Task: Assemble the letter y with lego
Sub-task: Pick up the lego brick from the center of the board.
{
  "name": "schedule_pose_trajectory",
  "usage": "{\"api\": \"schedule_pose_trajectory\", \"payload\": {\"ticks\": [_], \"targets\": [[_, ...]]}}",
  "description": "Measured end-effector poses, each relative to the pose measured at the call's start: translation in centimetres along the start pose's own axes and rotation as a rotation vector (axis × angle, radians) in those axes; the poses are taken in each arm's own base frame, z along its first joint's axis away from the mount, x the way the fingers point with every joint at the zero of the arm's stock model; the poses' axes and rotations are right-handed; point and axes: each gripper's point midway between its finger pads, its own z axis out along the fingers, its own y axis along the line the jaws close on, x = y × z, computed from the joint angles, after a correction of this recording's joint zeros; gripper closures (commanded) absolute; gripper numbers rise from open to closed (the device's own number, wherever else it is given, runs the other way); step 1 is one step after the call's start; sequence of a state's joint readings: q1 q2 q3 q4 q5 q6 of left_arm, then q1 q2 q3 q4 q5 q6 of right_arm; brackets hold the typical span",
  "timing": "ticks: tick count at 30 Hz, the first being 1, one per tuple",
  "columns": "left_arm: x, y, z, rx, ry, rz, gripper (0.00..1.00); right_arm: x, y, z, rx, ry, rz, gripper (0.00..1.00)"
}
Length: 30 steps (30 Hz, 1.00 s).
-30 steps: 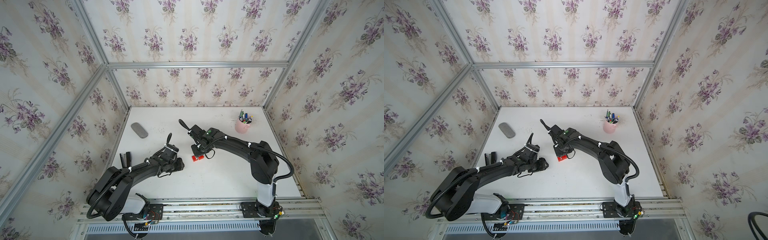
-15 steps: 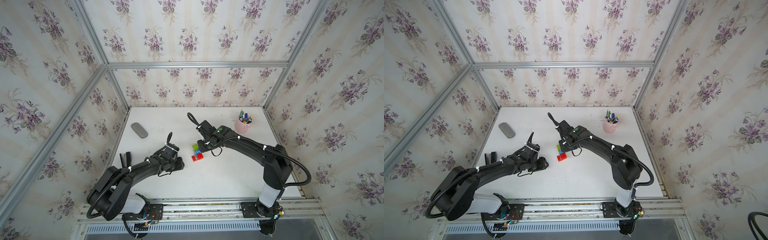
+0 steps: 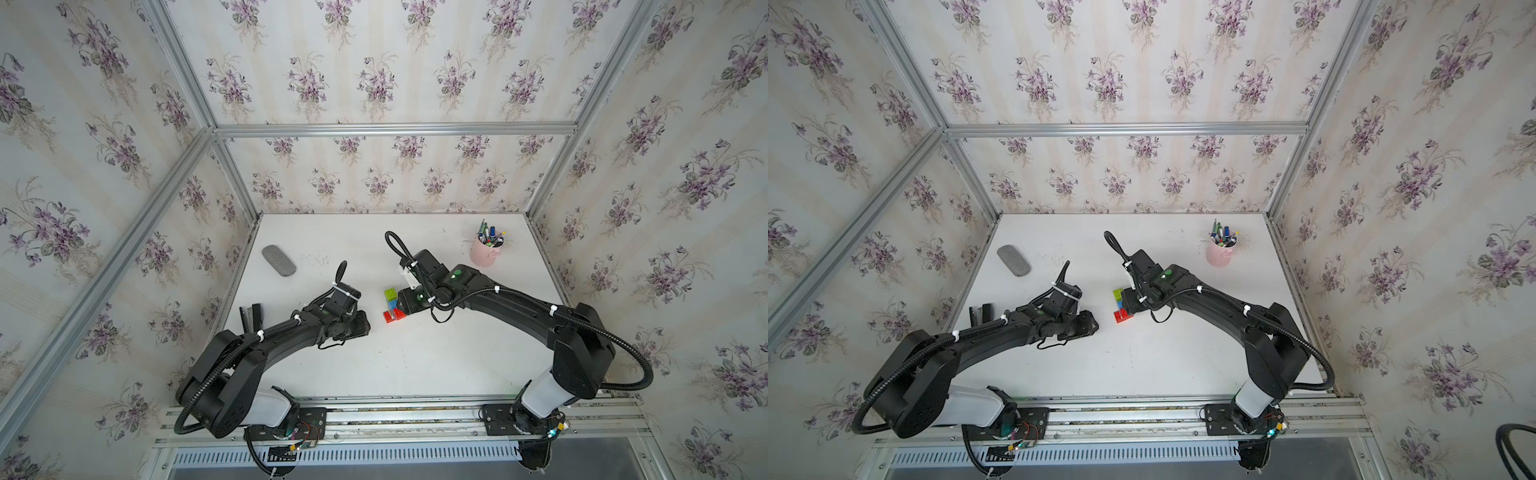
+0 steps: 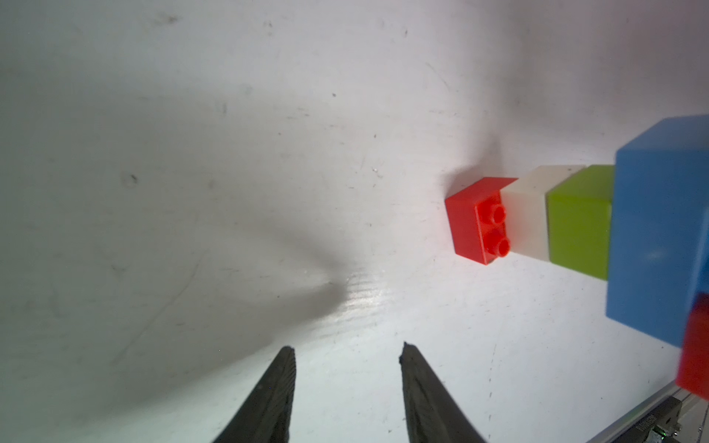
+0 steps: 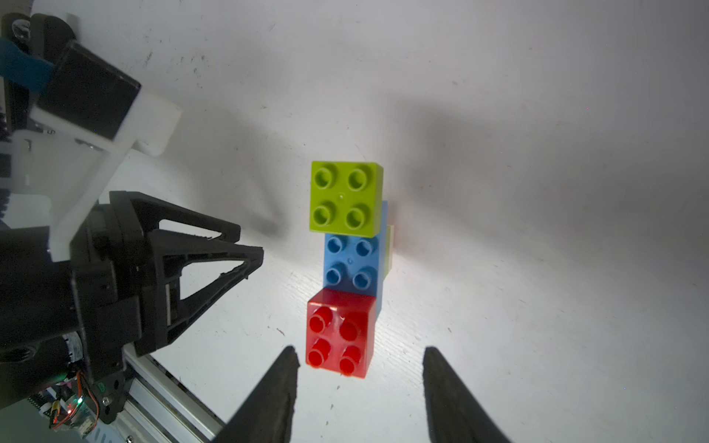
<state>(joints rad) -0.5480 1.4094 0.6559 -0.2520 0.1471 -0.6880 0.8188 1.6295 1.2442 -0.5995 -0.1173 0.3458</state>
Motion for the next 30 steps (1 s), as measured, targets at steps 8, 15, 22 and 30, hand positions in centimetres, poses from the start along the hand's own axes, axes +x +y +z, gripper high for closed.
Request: {"api": "schedule_pose_trajectory", "payload": {"ticks": [8,15,22,30], "targets": [[0.1,0.1,0.0,-0.007,0.003,-0.005,0.53,0.7,1.1,1.7,-0.036,0.029,-0.017,0.46],[0.2,0.3,0.0,-0.014,0.005,-0.005,0.53,1.6,0.6,3.3,-0.013,0.073,-0.013,0.5],[0.5,0.7,0.2,-0.024,0.009,-0.006,0.53,1.8,0.0,4.0,0.018,0.082,-0.02,0.66],[0.4,0.8,-0.1,-0.03,0.002,-0.007,0.53,1.5,-0.1,4.0,-0.012,0.068,-0.063,0.71]]}}
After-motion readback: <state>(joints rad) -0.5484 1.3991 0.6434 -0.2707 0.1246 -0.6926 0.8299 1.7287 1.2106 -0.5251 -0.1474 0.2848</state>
